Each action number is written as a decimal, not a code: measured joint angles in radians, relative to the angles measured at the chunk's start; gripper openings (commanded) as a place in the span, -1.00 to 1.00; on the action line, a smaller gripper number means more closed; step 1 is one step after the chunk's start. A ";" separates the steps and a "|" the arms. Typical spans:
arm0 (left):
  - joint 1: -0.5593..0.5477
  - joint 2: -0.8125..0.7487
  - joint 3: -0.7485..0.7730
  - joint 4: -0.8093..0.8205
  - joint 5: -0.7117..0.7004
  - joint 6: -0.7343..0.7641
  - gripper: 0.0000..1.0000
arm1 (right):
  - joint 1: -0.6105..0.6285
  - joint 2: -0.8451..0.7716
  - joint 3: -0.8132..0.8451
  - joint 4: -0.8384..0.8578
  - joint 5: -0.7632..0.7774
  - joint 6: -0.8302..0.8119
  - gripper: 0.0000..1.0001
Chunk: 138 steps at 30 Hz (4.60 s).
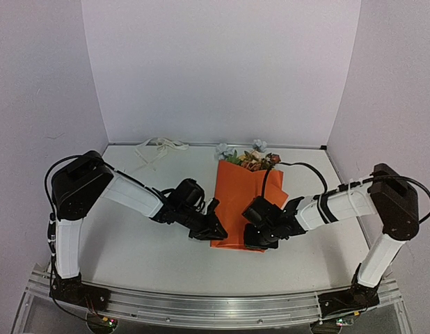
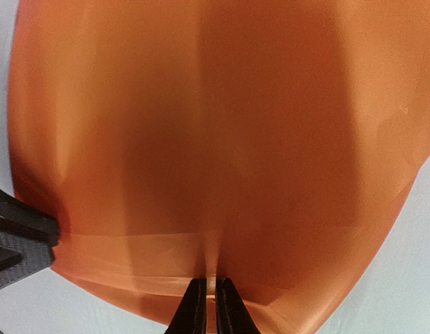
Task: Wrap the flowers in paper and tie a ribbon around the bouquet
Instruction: Press the fold line on the folded bouquet, then move the ribbon to the corner of the board.
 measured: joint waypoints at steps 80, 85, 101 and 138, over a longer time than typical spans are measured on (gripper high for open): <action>0.395 0.736 1.090 0.059 0.080 -0.278 -0.40 | 0.000 -0.009 -0.046 0.085 -0.014 0.022 -0.85; 0.416 0.776 1.165 0.056 0.091 -0.281 -0.39 | 0.000 -0.009 -0.045 0.084 -0.014 0.022 -0.85; 0.437 0.238 0.525 -0.048 0.087 -0.059 -0.38 | -0.124 -0.199 -0.041 -0.053 -0.026 0.019 0.15; 0.535 -0.249 0.073 -0.291 -0.276 0.061 -0.33 | -0.603 0.065 0.114 0.082 -0.296 -0.111 -0.99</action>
